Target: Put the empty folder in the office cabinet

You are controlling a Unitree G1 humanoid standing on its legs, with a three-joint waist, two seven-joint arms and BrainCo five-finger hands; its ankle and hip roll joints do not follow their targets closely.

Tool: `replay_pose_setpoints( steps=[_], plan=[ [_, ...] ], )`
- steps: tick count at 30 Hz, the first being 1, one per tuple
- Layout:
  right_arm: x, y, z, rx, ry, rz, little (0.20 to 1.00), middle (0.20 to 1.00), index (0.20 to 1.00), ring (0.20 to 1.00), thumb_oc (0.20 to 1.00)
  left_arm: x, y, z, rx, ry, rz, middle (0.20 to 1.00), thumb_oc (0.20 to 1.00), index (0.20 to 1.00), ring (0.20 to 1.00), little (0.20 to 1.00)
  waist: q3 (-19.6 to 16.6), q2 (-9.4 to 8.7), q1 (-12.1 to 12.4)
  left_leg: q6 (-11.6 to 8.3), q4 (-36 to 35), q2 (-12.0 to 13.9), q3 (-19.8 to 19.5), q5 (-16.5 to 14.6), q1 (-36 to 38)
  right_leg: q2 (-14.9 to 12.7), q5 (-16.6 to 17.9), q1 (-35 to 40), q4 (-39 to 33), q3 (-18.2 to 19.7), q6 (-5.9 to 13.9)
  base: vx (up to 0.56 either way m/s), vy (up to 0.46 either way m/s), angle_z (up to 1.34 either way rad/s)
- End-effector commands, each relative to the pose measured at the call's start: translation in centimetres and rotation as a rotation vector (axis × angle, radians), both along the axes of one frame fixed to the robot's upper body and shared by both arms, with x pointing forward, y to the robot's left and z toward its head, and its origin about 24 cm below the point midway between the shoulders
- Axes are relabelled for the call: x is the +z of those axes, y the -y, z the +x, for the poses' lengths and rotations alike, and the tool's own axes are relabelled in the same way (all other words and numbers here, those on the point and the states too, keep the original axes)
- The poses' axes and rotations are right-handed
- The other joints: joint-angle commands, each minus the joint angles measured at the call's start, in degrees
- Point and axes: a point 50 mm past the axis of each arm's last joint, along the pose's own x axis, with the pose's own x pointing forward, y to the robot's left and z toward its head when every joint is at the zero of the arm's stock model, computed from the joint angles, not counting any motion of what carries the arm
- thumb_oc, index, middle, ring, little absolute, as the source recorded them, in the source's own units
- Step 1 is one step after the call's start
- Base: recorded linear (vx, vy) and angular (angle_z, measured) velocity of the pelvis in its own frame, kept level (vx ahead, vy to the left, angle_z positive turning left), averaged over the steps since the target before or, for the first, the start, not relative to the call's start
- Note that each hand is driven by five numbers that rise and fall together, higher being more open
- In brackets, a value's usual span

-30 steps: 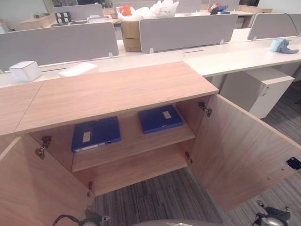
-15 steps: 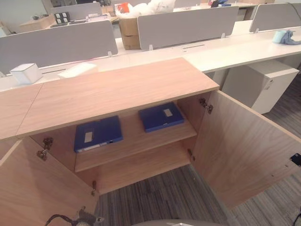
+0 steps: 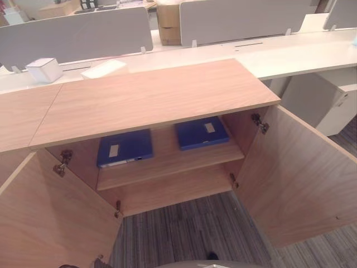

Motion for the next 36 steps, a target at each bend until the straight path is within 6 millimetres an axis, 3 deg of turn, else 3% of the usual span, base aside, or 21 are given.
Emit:
replay_pose_setpoints(
  steps=[1, 6, 12, 18, 19, 21, 22, 23, 24, 25, 26, 32, 36],
  plan=[
    [1.0, 0.1, 0.9, 0.022, 0.013, -0.027, 1.000, 1.000, 1.000, 1.000, 1.000, 0.6, -1.6, 1.1, -0.044, 0.011, 0.060, 1.000, 1.000, 1.000, 1.000, 1.000, -0.7, -2.43, 0.6, -3.38, -0.3, 1.6, -2.2, -3.9, -0.6, -2.3, -4.7, 3.0, 0.0, 2.3, 5.49, -0.01, -0.014, 0.11],
    [-0.3, -0.8, 1.3, 0.057, -0.005, -0.020, 1.000, 1.000, 1.000, 1.000, 1.000, 0.4, -1.2, 0.8, -0.035, 0.002, 0.051, 1.000, 1.000, 1.000, 1.000, 1.000, -0.8, -2.60, 0.4, -3.32, -0.3, 1.7, -2.1, -4.0, -0.5, -2.1, -4.8, 3.1, 0.0, 2.2, 5.37, 0.00, -0.003, 0.01],
    [-2.0, -2.9, 1.7, 0.106, 0.108, 0.006, 1.000, 1.000, 1.000, 1.000, 1.000, 0.3, -0.9, 0.8, -0.008, 0.010, 0.047, 1.000, 1.000, 1.000, 1.000, 1.000, -0.7, -2.36, -0.3, -3.08, -0.3, 1.8, -2.2, -4.3, -0.4, -2.0, -4.9, 3.2, 0.0, 2.4, 5.18, 0.00, 0.000, 0.00],
    [-4.7, -5.8, 2.5, 0.101, 0.359, 0.246, 1.000, 1.000, 1.000, 1.000, 1.000, 0.2, -0.6, 0.9, 0.012, 0.013, 0.040, 1.000, 1.000, 1.000, 1.000, 1.000, -0.7, -2.01, -0.8, -2.98, -0.3, 1.8, -1.9, -4.5, -0.1, -1.9, -5.0, 3.1, 0.0, 2.7, 5.01, 0.01, -0.001, -0.05],
    [-5.7, -8.9, 4.5, 0.206, 0.563, 0.507, 1.000, 1.000, 1.000, 1.000, 1.000, 0.2, -0.6, 0.9, 0.013, 0.011, 0.033, 1.000, 1.000, 1.000, 1.000, 1.000, -0.7, -1.99, -0.6, -3.02, -0.3, 1.8, -2.0, -4.4, 0.0, -1.8, -5.1, 3.2, 0.0, 2.7, 4.89, 0.01, -0.012, -0.07],
    [-6.8, -12.3, 5.6, 0.298, 0.701, 0.699, 1.000, 1.000, 1.000, 1.000, 1.000, 0.2, -0.6, 0.6, 0.012, 0.000, 0.025, 1.000, 1.000, 1.000, 1.000, 1.000, -0.7, -2.05, -0.6, -3.15, -0.3, 1.9, -1.9, -4.3, 0.1, -1.8, -5.2, 3.3, 0.0, 2.7, 4.81, 0.02, -0.015, -0.08],
    [-7.2, -13.9, 6.0, 0.336, 0.745, 0.770, 1.000, 1.000, 1.000, 1.000, 1.000, 0.2, -0.6, 0.7, 0.014, 0.000, 0.024, 1.000, 1.000, 1.000, 1.000, 1.000, -0.8, -2.09, -0.5, -3.21, -0.3, 1.9, -1.9, -4.3, 0.1, -1.9, -5.2, 3.3, 0.0, 2.7, 4.79, 0.01, -0.011, -0.10],
    [-7.2, -14.0, 5.9, 0.335, 0.744, 0.771, 1.000, 1.000, 1.000, 1.000, 1.000, 0.2, -0.7, 0.6, 0.015, -0.001, 0.025, 1.000, 1.000, 1.000, 1.000, 1.000, -0.8, -2.15, -0.5, -3.22, -0.3, 1.9, -1.9, -4.3, 0.1, -1.9, -5.2, 3.4, 0.0, 2.7, 4.79, 0.01, -0.014, -0.09],
    [-7.3, -16.6, 6.3, 0.417, 0.802, 0.867, 1.000, 1.000, 1.000, 1.000, 1.000, 0.2, -0.7, 0.4, 0.022, -0.006, 0.019, 1.000, 1.000, 1.000, 1.000, 1.000, -0.9, -2.09, -0.5, -3.30, -0.3, 1.9, -1.8, -4.2, 0.1, -1.8, -5.3, 3.3, 0.0, 2.7, 4.76, 0.01, -0.006, -0.05],
    [-7.4, -16.7, 6.2, 0.416, 0.801, 0.868, 1.000, 1.000, 1.000, 1.000, 1.000, 0.2, -0.8, 0.4, 0.022, -0.007, 0.020, 1.000, 1.000, 1.000, 1.000, 1.000, -0.9, -2.12, -0.5, -3.30, -0.3, 1.9, -1.8, -4.2, 0.1, -1.8, -5.3, 3.4, 0.0, 2.7, 4.76, 0.02, -0.005, -0.03],
    [-7.5, -19.0, 6.0, 0.497, 0.818, 0.925, 1.000, 1.000, 1.000, 1.000, 1.000, 0.1, -0.6, 0.3, 0.023, -0.010, 0.010, 1.000, 1.000, 1.000, 1.000, 1.000, -1.1, -1.98, -0.6, -3.43, -0.3, 1.8, -1.6, -4.2, 0.1, -1.8, -5.4, 3.3, 0.0, 2.7, 4.74, 0.00, 0.000, 0.00],
    [-8.4, -21.8, 5.5, 0.581, 0.763, 0.968, 1.000, 1.000, 1.000, 1.000, 1.000, 0.0, 0.0, 0.1, 0.021, -0.012, -0.009, 1.000, 1.000, 1.000, 1.000, 1.000, -1.3, -1.77, -0.9, -3.50, -0.3, 1.8, -1.4, -4.3, 0.1, -1.8, -5.5, 3.3, 0.0, 2.7, 4.62, 0.01, 0.003, -0.05],
    [-11.2, -23.4, 4.3, 0.495, 0.675, 1.029, 1.000, 1.000, 1.000, 1.000, 1.000, -0.2, 0.6, -0.2, 0.032, -0.019, -0.019, 1.000, 1.000, 1.000, 1.000, 1.000, -1.4, -1.65, -0.9, -3.42, -0.3, 1.7, -1.5, -4.4, 0.1, -2.0, -5.5, 3.3, 0.1, 2.4, 4.59, 0.01, 0.002, 0.02]
  ],
)
